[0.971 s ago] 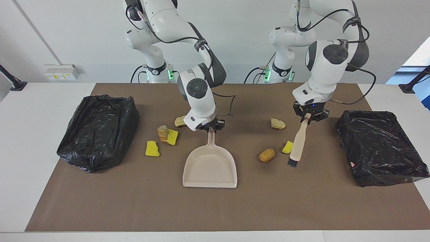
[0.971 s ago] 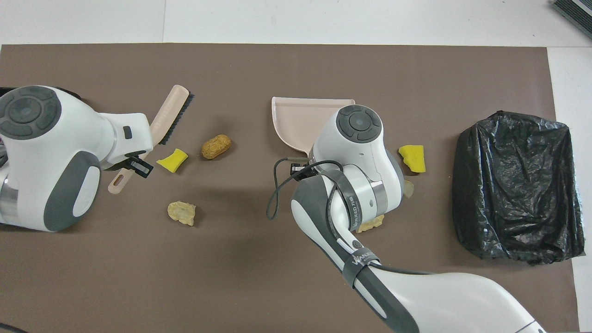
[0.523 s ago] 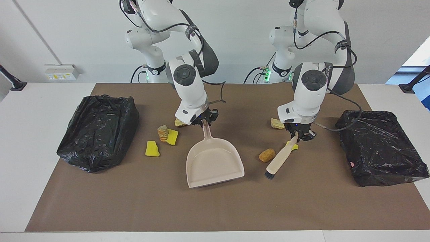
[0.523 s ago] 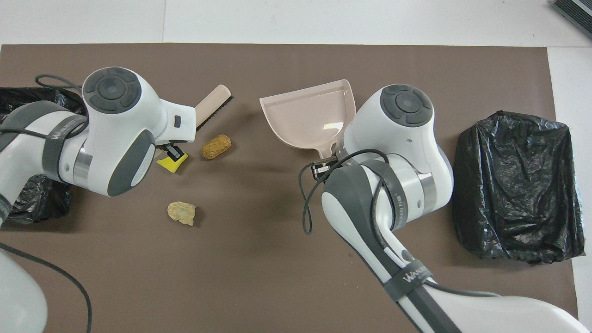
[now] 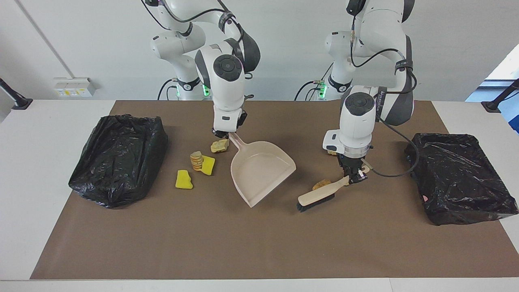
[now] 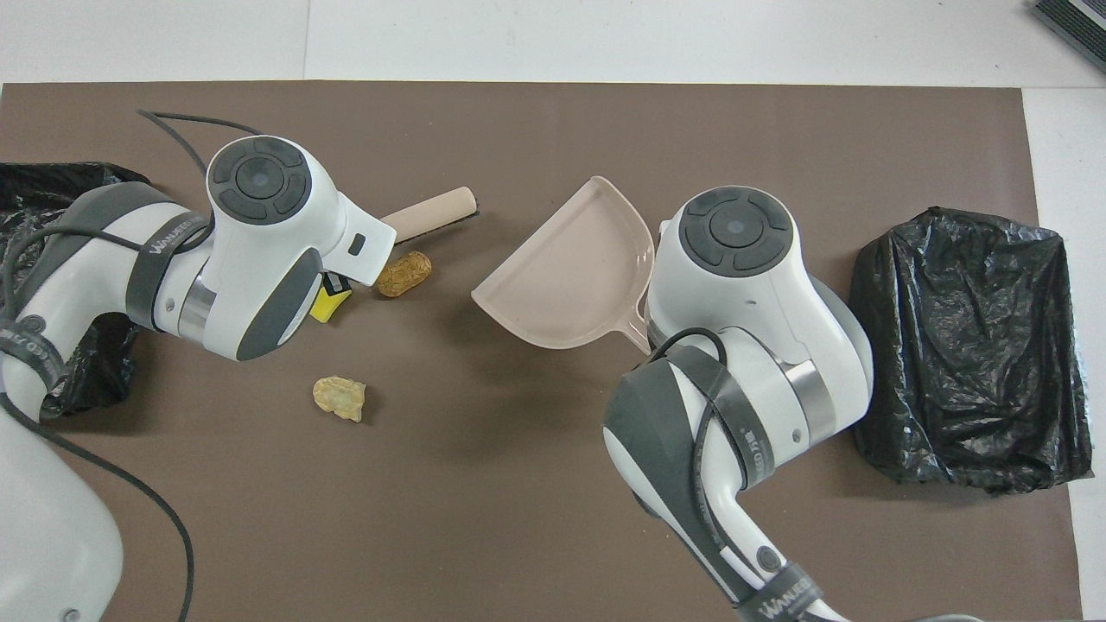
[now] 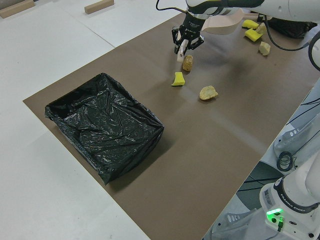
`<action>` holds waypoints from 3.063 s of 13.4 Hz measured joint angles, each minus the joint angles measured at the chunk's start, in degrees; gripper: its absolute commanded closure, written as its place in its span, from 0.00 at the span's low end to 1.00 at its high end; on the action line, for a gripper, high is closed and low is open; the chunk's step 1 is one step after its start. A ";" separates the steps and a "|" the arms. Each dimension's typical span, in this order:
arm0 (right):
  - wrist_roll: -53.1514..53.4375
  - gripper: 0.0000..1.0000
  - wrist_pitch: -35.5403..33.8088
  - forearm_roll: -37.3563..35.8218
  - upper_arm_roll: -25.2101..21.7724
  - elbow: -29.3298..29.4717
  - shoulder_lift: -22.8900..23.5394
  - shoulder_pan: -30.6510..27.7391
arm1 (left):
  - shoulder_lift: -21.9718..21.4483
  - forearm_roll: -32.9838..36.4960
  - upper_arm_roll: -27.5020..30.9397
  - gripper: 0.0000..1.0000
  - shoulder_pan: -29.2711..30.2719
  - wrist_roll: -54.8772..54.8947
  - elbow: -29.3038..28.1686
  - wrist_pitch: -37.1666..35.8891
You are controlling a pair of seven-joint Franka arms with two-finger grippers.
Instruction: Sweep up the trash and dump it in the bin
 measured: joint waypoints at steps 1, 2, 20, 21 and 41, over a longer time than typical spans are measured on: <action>-6.27 1.00 0.19 -0.16 -0.11 -0.86 -0.10 -0.48 | 0.06 0.39 0.01 1.00 0.03 2.50 0.00 0.18; -12.68 1.00 0.35 -0.20 -0.25 -1.64 -0.16 -1.40 | 0.16 0.59 0.04 1.00 0.08 5.01 0.00 0.22; -8.50 1.00 10.88 -2.10 0.29 -11.96 -0.48 8.53 | -9.69 2.29 0.49 1.00 2.14 -1.87 -7.26 -15.38; -8.51 1.00 10.88 -2.63 0.29 -12.00 -0.48 8.67 | -10.05 2.29 0.58 1.00 2.49 -4.84 -7.66 -15.75; -8.51 1.00 10.94 -6.00 0.34 -12.89 -0.18 10.43 | -26.04 -12.30 0.70 1.00 7.28 -61.46 -35.82 -7.85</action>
